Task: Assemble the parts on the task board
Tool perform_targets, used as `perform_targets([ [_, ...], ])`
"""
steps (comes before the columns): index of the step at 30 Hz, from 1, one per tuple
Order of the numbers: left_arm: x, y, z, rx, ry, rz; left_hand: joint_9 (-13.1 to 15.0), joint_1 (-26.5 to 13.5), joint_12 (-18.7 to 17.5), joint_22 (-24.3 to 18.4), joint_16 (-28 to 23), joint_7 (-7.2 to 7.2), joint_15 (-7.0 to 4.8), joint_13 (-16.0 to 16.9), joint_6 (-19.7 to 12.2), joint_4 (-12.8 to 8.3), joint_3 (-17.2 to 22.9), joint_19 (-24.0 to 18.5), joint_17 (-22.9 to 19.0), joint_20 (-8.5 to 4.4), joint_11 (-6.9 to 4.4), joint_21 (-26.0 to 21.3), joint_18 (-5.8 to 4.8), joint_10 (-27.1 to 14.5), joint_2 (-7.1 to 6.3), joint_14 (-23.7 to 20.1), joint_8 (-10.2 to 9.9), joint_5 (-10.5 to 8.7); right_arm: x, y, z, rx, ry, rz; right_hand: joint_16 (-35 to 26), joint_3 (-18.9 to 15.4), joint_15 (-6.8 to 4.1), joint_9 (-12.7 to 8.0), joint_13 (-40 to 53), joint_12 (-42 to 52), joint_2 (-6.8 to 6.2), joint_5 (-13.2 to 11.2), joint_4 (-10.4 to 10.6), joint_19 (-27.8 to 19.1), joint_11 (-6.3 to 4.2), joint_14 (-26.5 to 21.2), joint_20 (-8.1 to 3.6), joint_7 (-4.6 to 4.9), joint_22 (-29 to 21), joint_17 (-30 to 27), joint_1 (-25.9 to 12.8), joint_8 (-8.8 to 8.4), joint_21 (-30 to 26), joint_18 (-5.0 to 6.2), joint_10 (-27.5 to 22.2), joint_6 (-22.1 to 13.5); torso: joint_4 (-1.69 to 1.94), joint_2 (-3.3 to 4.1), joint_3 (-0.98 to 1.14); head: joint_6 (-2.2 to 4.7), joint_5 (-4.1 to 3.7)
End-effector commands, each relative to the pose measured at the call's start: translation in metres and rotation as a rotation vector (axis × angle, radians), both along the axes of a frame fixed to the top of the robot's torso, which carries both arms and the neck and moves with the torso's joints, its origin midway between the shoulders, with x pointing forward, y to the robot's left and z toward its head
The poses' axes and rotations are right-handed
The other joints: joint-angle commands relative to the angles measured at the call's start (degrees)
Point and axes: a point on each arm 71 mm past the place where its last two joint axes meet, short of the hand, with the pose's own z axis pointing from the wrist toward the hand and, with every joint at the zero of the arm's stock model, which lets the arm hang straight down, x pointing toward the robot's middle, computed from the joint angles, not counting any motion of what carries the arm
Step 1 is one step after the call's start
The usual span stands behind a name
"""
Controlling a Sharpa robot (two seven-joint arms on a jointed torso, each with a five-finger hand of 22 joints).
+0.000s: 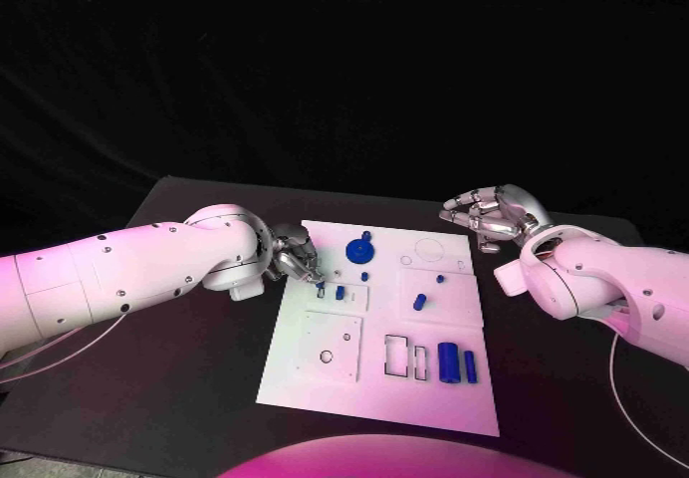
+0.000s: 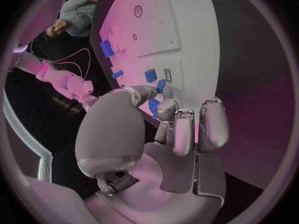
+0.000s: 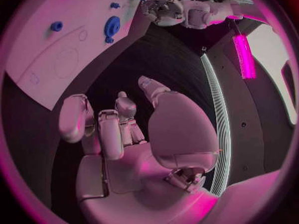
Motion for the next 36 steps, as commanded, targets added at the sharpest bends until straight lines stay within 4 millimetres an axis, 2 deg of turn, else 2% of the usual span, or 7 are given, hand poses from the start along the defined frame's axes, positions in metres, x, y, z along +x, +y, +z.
perform_targets([
  [1, -0.001, -0.004, 0.001, 0.009, -0.019, -0.034, 0.02, -0.26, 0.20, 0.05, 0.29, -0.04, -0.34, -0.02, 0.61, -13.02, 12.58, 0.40, 8.50, -0.13, 0.00, 0.19, -0.95, 0.43, -0.28, 4.32, -0.04, 0.29, 0.000, 0.001, 0.000, -0.004, -0.006, 0.012, -0.28, 0.02, -0.11, 0.10, -0.05, 0.33, 0.04, 0.29, 0.47, 0.00, -0.10, 1.75, -0.06, 0.15, 2.64, 0.03, -0.31, 0.31, -0.16, 1.15, -0.36, -0.37, 0.00, 0.01, 0.06, -0.04, -0.04],
  [36, -0.002, -0.007, -0.010, 0.079, 0.040, -0.061, -0.02, -0.29, 0.14, 0.19, 0.32, -0.07, -0.38, -0.03, 0.85, -13.27, 12.78, 0.46, 8.56, -0.18, -0.04, 0.27, -0.98, 0.52, -0.42, 4.34, -0.19, 0.43, -0.001, 0.001, 0.000, -0.003, -0.006, 0.014, -0.30, 0.01, -0.12, 0.10, -0.12, 0.31, -0.03, 0.30, 0.45, 0.00, -0.11, 1.73, -0.07, 0.14, 2.64, -0.04, -0.18, 0.38, -0.19, 1.15, -0.41, -0.41, 0.04, -0.02, 0.03, -0.46, 0.04],
])
